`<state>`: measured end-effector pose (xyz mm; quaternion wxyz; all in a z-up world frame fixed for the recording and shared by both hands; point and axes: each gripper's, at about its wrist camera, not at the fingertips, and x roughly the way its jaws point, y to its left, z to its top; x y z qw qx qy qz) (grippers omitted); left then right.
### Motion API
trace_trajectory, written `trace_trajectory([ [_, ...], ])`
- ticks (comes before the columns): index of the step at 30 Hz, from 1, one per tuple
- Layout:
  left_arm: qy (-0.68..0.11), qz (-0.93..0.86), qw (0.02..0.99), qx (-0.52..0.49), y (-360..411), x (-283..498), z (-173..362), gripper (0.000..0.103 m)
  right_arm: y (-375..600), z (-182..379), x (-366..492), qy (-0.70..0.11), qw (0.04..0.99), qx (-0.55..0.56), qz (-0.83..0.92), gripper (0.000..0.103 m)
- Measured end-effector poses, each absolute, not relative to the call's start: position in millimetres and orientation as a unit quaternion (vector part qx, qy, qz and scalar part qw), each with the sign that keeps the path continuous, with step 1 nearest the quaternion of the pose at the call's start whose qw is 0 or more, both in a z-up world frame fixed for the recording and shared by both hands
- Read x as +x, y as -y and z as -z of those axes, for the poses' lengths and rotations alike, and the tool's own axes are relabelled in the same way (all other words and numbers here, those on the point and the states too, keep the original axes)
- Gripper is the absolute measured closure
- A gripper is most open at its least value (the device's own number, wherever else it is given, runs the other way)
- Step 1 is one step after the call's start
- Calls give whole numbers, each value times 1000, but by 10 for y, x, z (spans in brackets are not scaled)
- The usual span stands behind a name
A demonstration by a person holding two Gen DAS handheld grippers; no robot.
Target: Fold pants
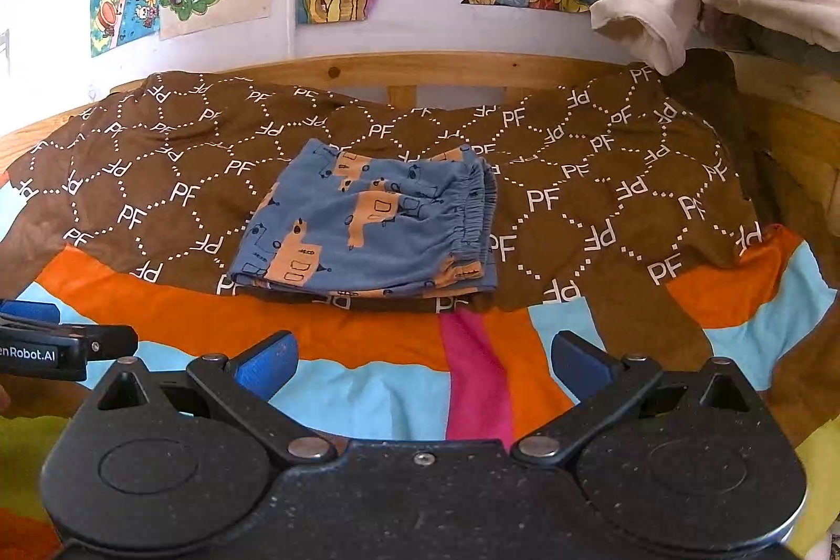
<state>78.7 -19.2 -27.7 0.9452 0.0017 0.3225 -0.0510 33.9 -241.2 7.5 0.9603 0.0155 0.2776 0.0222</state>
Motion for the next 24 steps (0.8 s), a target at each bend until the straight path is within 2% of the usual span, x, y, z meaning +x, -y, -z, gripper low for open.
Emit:
trace_trajectory([
  [24,-324,46,945,2,182,799,278,0,2423,-93,356,-280,960,21,-19,1],
])
